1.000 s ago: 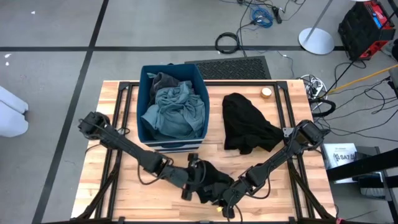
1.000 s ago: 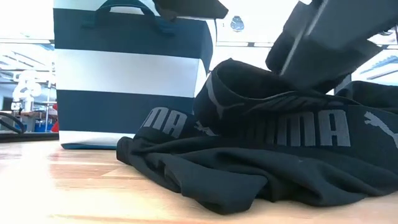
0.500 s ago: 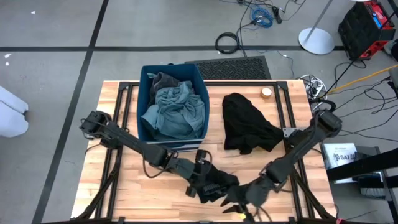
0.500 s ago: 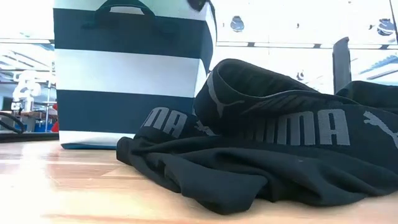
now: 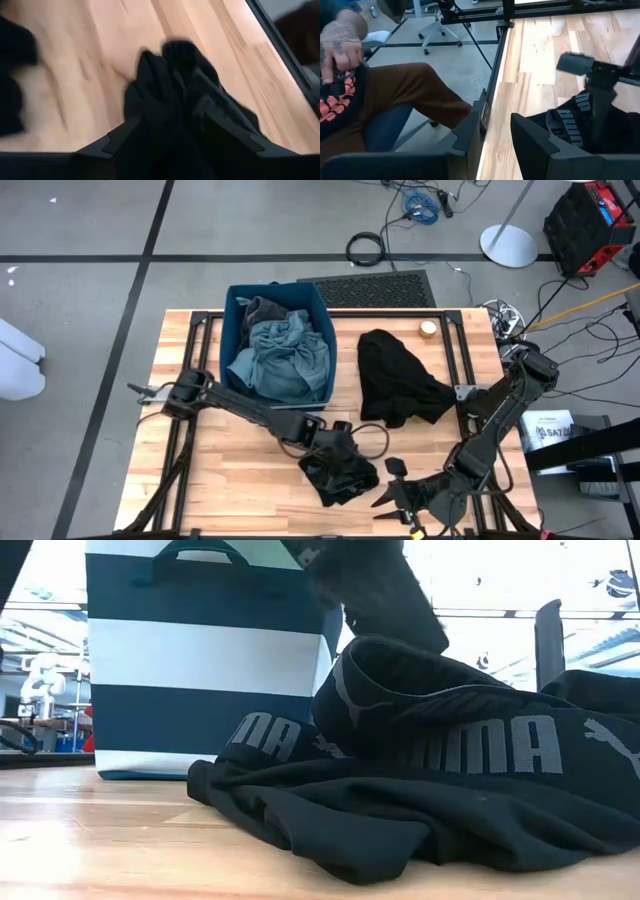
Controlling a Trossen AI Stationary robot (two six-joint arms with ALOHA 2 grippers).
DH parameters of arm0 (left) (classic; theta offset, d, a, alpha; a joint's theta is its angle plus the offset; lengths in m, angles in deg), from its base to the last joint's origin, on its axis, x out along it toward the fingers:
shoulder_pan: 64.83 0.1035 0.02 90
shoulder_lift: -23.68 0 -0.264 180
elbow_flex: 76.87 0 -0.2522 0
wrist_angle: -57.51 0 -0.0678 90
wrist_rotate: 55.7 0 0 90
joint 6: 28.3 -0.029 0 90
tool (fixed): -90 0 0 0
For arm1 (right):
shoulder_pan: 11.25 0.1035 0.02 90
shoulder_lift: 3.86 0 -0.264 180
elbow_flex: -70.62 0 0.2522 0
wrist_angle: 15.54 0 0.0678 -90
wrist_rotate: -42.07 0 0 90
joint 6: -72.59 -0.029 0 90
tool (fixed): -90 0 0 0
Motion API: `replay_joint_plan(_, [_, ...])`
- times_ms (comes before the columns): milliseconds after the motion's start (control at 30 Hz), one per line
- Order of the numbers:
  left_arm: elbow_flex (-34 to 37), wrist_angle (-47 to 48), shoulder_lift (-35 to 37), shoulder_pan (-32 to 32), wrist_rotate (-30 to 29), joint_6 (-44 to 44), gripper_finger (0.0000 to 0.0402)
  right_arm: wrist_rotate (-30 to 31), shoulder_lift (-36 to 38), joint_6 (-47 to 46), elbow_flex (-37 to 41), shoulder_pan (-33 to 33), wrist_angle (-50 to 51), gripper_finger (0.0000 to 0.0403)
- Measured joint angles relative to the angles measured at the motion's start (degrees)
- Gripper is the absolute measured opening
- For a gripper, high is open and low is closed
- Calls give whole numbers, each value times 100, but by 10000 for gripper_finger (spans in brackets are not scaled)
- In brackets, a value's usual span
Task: Sort clothes
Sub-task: Put the black boxer into the blue laundry organizer
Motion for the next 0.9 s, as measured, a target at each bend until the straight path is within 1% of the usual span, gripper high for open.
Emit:
replay_joint_plan(67, [-61,183,-60,18,239,1,216,-6,0,-17,0,-2,51,100])
replay_joint_plan(133, [-73,260,-93,4,226,-1,216,-7,-2,-24,0,-2,96,100])
replay_joint_plan(200, [-73,437,-100,-13,50,0,216,-9,-2,-37,0,-2,150,100])
replay_joint_plan(300, [-73,549,-106,-17,51,0,216,-8,-2,-36,0,-2,172,100])
replay_joint_plan(667, [-64,798,-193,-249,498,80,216,-16,-7,-89,0,-4,177,100])
replay_joint_plan(800, [-73,820,-187,-330,275,146,216,-15,-7,-104,0,-16,174,100])
replay_joint_plan(900, [-75,817,-297,-356,235,144,216,-15,-7,-130,0,-17,171,100])
